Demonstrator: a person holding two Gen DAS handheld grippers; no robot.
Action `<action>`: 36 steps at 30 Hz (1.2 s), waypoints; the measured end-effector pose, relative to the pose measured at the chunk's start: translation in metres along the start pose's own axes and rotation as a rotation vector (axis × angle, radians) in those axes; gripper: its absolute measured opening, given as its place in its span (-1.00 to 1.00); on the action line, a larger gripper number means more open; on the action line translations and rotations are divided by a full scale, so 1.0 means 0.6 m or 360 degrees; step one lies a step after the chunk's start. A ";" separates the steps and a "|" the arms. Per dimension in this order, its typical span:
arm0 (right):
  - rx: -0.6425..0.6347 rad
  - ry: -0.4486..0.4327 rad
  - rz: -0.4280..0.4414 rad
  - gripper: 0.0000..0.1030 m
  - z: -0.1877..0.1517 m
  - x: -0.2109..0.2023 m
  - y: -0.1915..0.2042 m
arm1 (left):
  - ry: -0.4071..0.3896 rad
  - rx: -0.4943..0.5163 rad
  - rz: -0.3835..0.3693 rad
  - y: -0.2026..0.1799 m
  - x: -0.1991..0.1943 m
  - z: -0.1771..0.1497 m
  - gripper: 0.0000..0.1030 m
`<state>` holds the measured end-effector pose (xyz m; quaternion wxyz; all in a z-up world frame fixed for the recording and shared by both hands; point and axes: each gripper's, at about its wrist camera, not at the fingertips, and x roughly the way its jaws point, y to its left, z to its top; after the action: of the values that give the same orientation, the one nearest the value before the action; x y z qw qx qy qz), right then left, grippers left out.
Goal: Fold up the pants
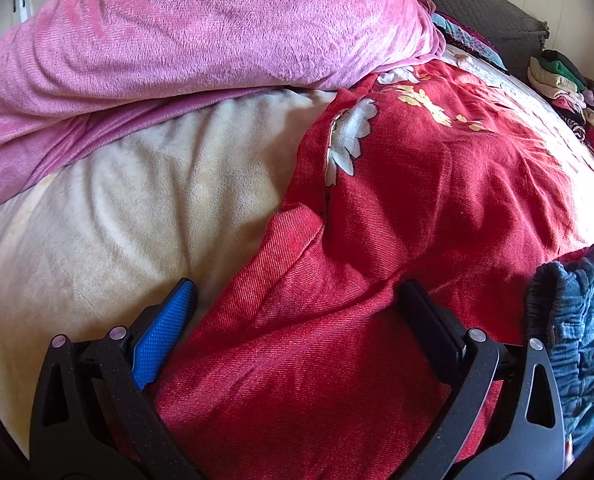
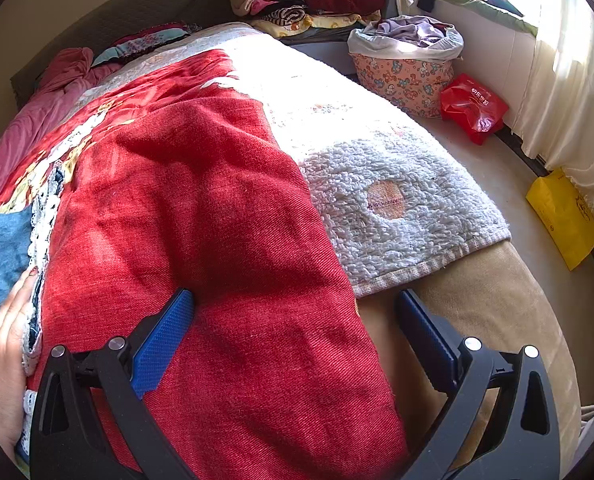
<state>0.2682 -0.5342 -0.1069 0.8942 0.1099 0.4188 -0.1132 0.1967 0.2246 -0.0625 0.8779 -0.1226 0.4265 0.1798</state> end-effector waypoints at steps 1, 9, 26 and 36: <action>0.0000 0.0000 0.0000 0.92 0.000 0.000 0.000 | 0.0000 -0.0002 -0.0003 0.002 -0.001 0.000 0.84; -0.0002 0.0000 -0.0002 0.92 0.000 0.000 0.000 | -0.0002 -0.0002 -0.0003 0.000 0.001 0.000 0.84; -0.0001 0.0000 -0.0001 0.92 0.000 0.000 -0.001 | -0.0010 -0.0034 -0.0055 0.005 0.008 0.001 0.84; -0.0001 -0.0001 -0.0001 0.92 0.000 0.000 -0.001 | -0.0003 -0.0032 -0.0044 0.005 0.007 0.001 0.84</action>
<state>0.2679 -0.5345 -0.1068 0.8943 0.1095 0.4187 -0.1132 0.1980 0.2282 -0.0656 0.8794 -0.1372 0.4222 0.1720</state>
